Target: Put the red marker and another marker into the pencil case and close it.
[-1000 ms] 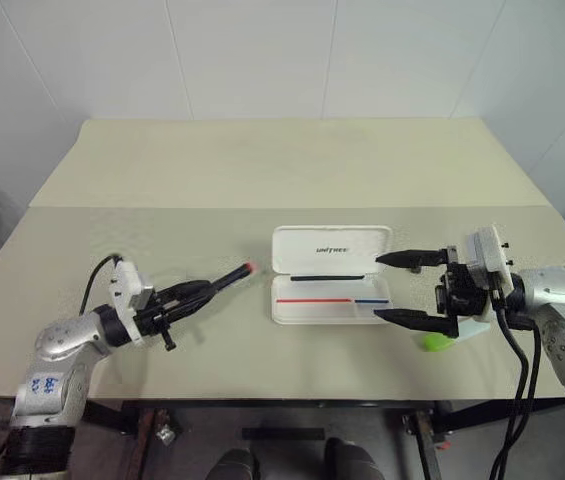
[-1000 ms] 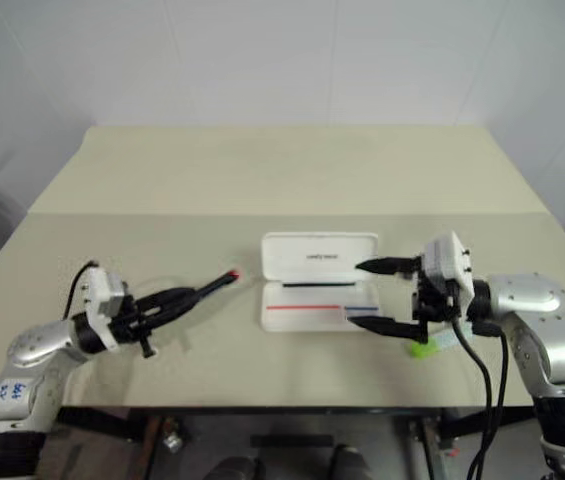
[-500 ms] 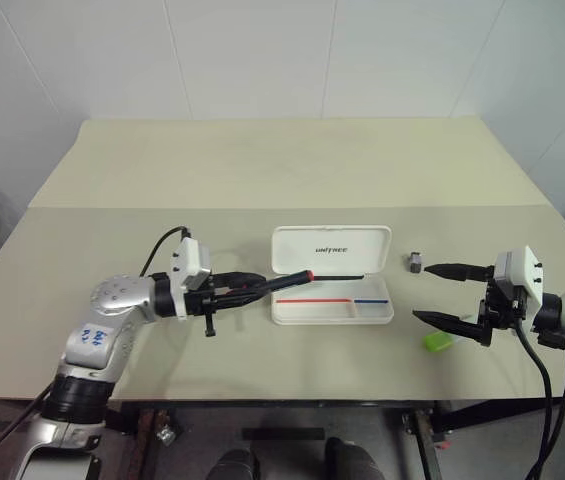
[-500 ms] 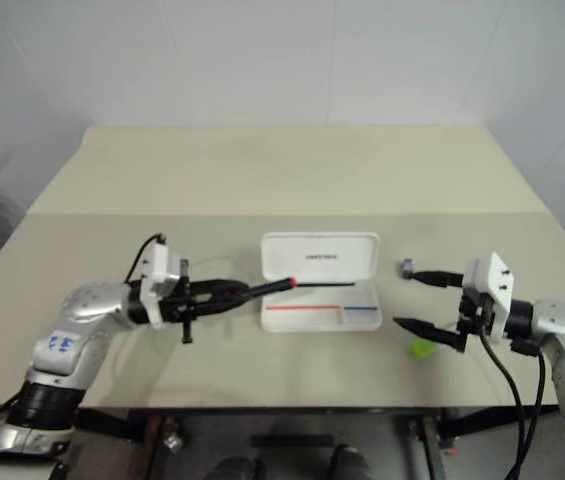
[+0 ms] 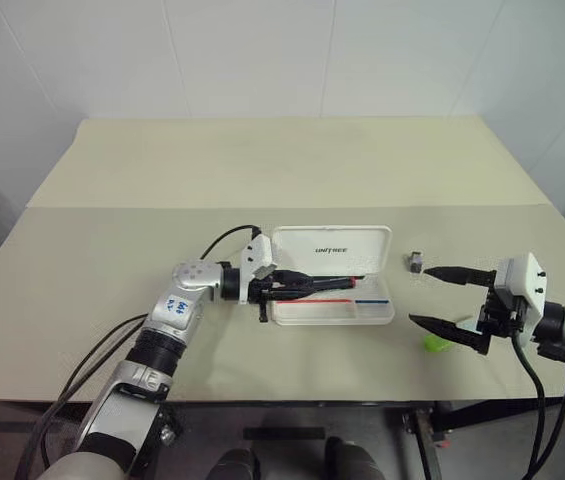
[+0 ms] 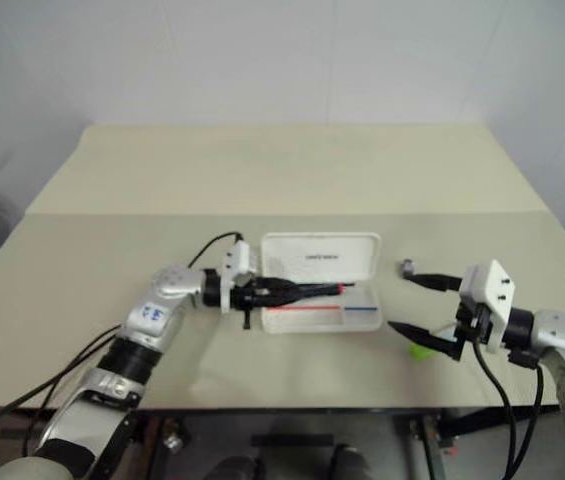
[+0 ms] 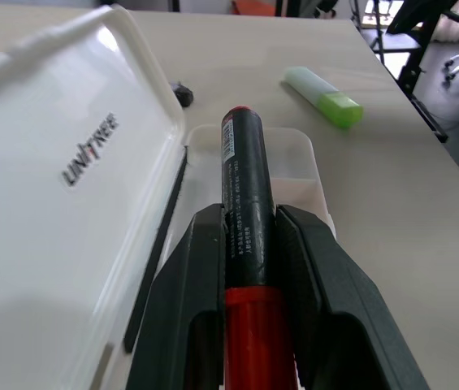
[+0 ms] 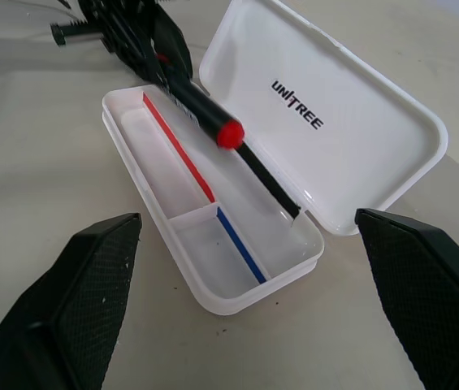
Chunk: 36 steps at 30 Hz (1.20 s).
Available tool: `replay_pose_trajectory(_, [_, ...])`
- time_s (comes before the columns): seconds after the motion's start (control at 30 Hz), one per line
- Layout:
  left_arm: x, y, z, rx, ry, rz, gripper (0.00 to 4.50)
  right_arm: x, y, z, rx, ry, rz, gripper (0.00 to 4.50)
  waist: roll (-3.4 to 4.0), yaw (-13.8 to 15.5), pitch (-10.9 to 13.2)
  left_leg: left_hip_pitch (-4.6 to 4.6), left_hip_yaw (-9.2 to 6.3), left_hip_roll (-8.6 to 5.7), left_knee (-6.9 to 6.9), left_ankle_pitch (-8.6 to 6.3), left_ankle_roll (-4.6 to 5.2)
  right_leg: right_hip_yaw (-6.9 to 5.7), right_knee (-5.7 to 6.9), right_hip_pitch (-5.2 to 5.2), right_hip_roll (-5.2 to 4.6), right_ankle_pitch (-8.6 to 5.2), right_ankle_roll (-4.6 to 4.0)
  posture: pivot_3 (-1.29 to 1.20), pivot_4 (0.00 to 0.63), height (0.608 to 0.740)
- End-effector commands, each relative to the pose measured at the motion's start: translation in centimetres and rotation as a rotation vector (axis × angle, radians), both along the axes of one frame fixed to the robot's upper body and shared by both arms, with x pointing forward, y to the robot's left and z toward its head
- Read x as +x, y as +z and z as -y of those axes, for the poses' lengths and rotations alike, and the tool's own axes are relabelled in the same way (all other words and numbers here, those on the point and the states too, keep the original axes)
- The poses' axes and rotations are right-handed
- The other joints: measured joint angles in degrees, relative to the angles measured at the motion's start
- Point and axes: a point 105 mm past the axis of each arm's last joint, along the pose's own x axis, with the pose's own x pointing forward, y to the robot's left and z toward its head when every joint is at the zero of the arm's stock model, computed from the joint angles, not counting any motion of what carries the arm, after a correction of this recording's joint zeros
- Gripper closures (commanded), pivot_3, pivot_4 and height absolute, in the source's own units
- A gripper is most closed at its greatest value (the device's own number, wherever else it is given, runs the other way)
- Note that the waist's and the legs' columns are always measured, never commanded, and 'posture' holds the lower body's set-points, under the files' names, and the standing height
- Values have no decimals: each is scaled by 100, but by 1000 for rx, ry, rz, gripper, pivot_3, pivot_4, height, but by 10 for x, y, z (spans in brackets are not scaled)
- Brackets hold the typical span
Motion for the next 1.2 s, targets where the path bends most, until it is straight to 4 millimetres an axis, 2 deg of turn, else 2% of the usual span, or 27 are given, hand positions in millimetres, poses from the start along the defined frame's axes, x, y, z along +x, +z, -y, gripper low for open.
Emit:
replay_pose_trajectory(0.03, [3, 9, 10, 23, -32, 61, 3911, -5, 15, -4, 19, 3, 58, 0, 0, 5, 0, 0, 0, 0, 0, 0, 0, 0, 0, 0, 0, 0, 0, 0, 150, 740])
replay_pose_trajectory(0.23, [12, 9, 18, 17, -4, 57, 3911, -7, 18, -7, 28, -8, 67, 0, -1, 12, 1, 0, 1, 0, 3, -2, 3, 0, 0, 2, 0, 0, 1, 0, 150, 740])
replay_pose_trajectory(0.4, [11, 8, 23, 13, -22, 37, 3911, -9, 19, -8, 32, -15, 71, 0, -2, 6, 1, -2, 1, -1, 4, -2, 5, 0, -1, 1, 0, 1, 3, 0, 150, 740])
replay_pose_trajectory(0.43, [11, 9, 24, 9, -22, 34, 3182, -9, 19, -8, 33, -16, 72, 0, -2, 5, 1, -2, 2, -1, 4, -3, 5, 0, -1, 1, 0, 1, 3, 0, 150, 740])
replay_pose_trajectory(0.47, [11, 10, 25, 5, -23, 33, 2967, -9, 20, -8, 34, -18, 73, 0, -2, 7, 1, -2, 2, -1, 4, -3, 5, 0, -1, 1, 0, 1, 3, 0, 150, 740])
replay_pose_trajectory(0.77, [0, 24, 32, -59, -79, 45, 35, -6, 18, -10, 44, -11, 71, 0, -2, 8, 1, -2, 2, -1, 5, -3, 5, 0, -1, 1, 0, 1, 3, 0, 150, 740])
replay_pose_trajectory(1.0, [-18, 44, 17, -139, -127, 42, 35, -3, 13, -10, 51, -4, 49, 0, -2, -8, 1, -1, 2, 0, 4, -2, 5, 2, 1, 2, 0, 1, 4, 0, 150, 740])
replay_pose_trajectory(1.07, [-25, 45, 4, -131, -127, 50, 35, -2, 12, -7, 55, -14, 36, 0, -2, -22, 1, 2, 3, 1, 2, -2, 4, 4, 2, 2, 1, 1, 3, 0, 150, 740])
replay_pose_trajectory(1.2, [-35, 44, -38, -101, -79, 62, 35, -2, 6, 12, 43, -78, -3, 0, -2, -29, 1, 5, 6, 6, 1, -3, 3, 9, 5, 0, 6, 1, 2, 0, 150, 740])
